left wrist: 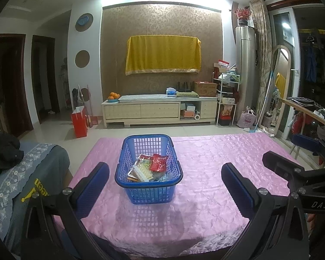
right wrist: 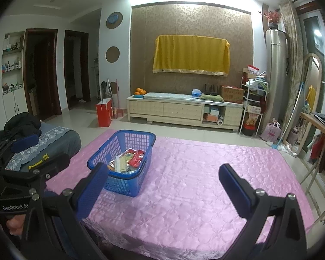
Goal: Organize snacks
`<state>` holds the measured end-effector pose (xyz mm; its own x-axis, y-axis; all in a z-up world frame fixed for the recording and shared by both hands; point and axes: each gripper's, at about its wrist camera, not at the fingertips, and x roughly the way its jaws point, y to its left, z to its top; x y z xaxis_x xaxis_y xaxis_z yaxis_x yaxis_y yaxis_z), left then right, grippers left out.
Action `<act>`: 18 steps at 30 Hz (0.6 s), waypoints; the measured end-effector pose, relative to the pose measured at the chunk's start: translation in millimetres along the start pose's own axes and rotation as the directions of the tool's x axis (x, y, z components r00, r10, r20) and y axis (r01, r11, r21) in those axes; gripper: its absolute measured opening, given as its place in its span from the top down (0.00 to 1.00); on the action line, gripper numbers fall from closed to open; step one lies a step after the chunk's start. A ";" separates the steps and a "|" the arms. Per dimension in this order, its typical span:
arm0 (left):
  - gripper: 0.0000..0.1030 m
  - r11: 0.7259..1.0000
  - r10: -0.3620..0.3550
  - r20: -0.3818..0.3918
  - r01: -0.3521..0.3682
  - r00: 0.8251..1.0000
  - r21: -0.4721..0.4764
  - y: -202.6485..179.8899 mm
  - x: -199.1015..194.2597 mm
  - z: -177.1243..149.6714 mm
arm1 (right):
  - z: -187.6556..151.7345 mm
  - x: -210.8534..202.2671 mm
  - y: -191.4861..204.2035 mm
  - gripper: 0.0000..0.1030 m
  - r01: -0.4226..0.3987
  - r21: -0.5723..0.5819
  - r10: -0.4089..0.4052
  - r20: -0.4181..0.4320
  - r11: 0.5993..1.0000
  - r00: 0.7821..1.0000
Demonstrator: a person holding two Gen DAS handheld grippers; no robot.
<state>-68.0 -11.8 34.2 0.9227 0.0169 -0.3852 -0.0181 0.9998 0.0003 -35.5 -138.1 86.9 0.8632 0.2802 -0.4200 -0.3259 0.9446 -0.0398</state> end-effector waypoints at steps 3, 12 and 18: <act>0.01 1.000 0.000 0.002 0.000 1.000 0.000 -0.7 -1.2 0.2 | -0.8 -0.5 1.6 0.00 0.001 -0.004 -0.001 -0.001 1.000 1.000; 0.01 1.000 -0.002 0.008 0.002 1.000 -0.003 -0.7 -1.3 1.0 | -1.0 -2.5 1.6 0.00 -0.002 -0.005 0.002 -0.001 1.000 1.000; 0.01 1.000 -0.004 0.011 0.004 1.000 -0.005 1.5 -2.4 0.3 | -1.3 -3.8 1.4 0.00 -0.001 -0.005 0.001 0.000 1.000 1.000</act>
<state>-70.1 -10.3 35.5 0.9270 0.0134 -0.3747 -0.0169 0.9998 -0.0059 -39.8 -138.1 87.2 0.8627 0.2810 -0.4204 -0.3287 0.9434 -0.0440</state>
